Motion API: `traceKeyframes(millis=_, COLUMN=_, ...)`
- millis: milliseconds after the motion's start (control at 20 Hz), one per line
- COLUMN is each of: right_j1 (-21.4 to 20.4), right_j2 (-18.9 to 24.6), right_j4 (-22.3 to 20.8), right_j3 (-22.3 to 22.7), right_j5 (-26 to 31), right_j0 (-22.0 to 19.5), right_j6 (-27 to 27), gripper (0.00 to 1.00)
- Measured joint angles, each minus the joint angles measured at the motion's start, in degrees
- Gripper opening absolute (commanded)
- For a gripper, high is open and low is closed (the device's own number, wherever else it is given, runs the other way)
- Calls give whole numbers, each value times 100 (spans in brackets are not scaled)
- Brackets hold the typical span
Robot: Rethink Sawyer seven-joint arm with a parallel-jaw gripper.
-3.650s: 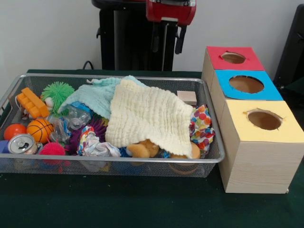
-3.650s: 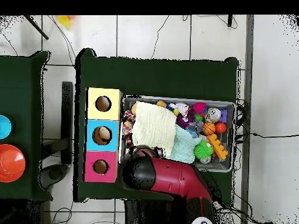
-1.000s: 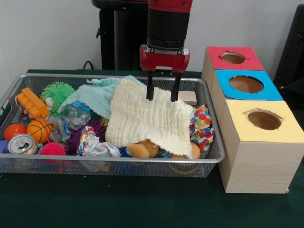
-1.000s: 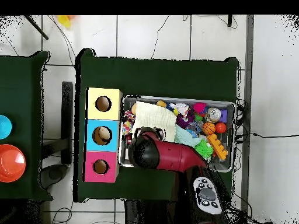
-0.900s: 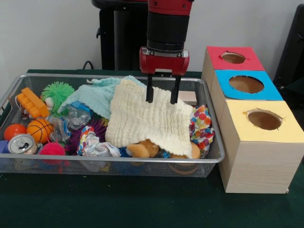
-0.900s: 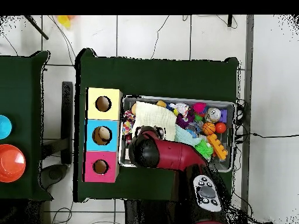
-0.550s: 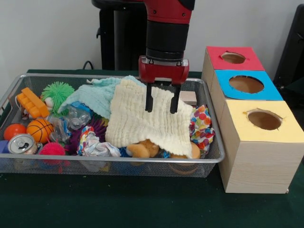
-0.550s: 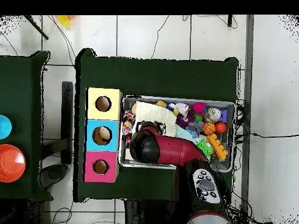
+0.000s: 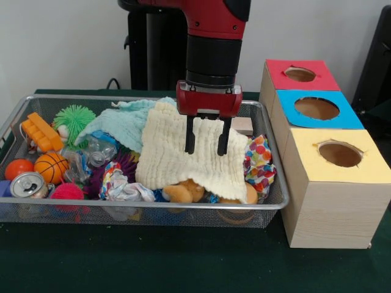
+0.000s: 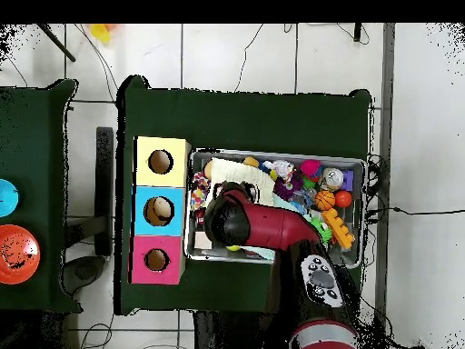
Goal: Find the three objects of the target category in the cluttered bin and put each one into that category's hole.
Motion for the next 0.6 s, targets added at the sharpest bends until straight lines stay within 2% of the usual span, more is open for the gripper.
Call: traceKeyframes(millis=600, right_j1=90, right_j2=232, right_j4=-331, right_j3=-420, right_j5=-55, right_j0=-304, right_j6=0, gripper=100)
